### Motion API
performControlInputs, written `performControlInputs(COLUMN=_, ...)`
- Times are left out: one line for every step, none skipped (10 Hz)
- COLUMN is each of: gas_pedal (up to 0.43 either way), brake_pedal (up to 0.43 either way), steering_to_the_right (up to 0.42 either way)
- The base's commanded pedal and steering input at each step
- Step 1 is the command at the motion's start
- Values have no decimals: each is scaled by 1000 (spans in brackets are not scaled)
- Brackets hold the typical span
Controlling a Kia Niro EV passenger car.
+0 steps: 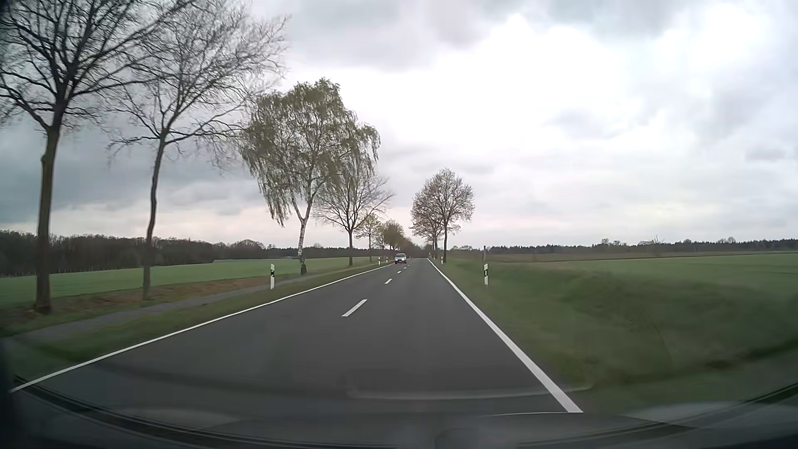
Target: Follow the waypoints while adhering to traffic rules and regulations
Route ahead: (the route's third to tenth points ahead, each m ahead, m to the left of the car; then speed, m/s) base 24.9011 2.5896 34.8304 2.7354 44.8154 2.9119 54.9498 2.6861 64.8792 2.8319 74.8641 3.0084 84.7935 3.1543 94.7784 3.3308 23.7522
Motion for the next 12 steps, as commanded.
performControlInputs(gas_pedal=130, brake_pedal=0, steering_to_the_right=-3)
performControlInputs(gas_pedal=130, brake_pedal=0, steering_to_the_right=-3)
performControlInputs(gas_pedal=118, brake_pedal=0, steering_to_the_right=-3)
performControlInputs(gas_pedal=98, brake_pedal=0, steering_to_the_right=-3)
performControlInputs(gas_pedal=98, brake_pedal=0, steering_to_the_right=-3)
performControlInputs(gas_pedal=98, brake_pedal=6, steering_to_the_right=-3)
performControlInputs(gas_pedal=98, brake_pedal=0, steering_to_the_right=-3)
performControlInputs(gas_pedal=98, brake_pedal=6, steering_to_the_right=-3)
performControlInputs(gas_pedal=98, brake_pedal=0, steering_to_the_right=-3)
performControlInputs(gas_pedal=98, brake_pedal=6, steering_to_the_right=-3)
performControlInputs(gas_pedal=98, brake_pedal=0, steering_to_the_right=-3)
performControlInputs(gas_pedal=98, brake_pedal=0, steering_to_the_right=-3)
